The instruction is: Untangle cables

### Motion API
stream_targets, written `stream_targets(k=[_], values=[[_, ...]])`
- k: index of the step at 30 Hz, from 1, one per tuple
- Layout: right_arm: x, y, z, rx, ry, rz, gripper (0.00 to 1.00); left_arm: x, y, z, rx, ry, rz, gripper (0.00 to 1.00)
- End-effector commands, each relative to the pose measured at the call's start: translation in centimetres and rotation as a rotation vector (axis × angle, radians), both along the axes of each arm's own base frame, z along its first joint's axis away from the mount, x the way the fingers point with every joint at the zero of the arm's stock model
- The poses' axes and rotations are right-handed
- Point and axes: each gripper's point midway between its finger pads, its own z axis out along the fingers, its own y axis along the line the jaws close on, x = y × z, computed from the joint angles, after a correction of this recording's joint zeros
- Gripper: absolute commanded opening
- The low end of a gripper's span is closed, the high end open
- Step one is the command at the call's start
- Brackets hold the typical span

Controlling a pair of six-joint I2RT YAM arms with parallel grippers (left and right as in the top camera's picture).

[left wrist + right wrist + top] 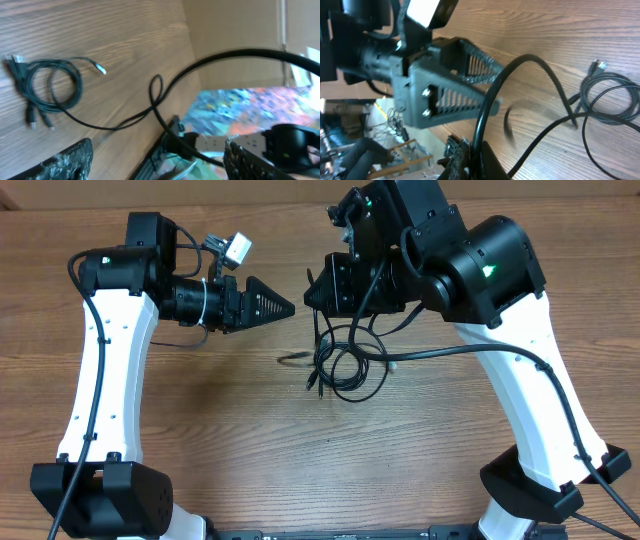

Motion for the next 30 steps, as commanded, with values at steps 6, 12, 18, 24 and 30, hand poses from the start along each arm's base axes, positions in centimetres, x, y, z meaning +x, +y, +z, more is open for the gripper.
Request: stream_targets(k=[6, 12, 18, 24, 30], values=[[-1.2, 1.4, 1.4, 0.093, 0.014, 0.079, 0.04, 1.4, 1.7, -1.9, 0.158, 0.107, 0.149, 0.80], [-3.4, 4.2, 5.4, 0.330, 0.022, 0.271, 0.04, 1.4, 2.7, -3.2, 0.254, 0.143, 0.196, 0.69], [-5.6, 5.4, 9.1, 0.514, 0.003, 0.451, 0.04, 1.1, 5.5, -5.5, 0.414, 0.300, 0.364, 0.88], [-4.0, 5.0, 7.3, 0.419, -0.005, 0.348, 0.04, 0.6, 7.2, -5.6, 0.415, 0.333, 0.386, 0.88], [-3.0, 4.3, 5.7, 0.334, -0.004, 0.264, 0.04, 0.2, 11.4, -5.3, 0.346, 0.462, 0.533, 0.79]])
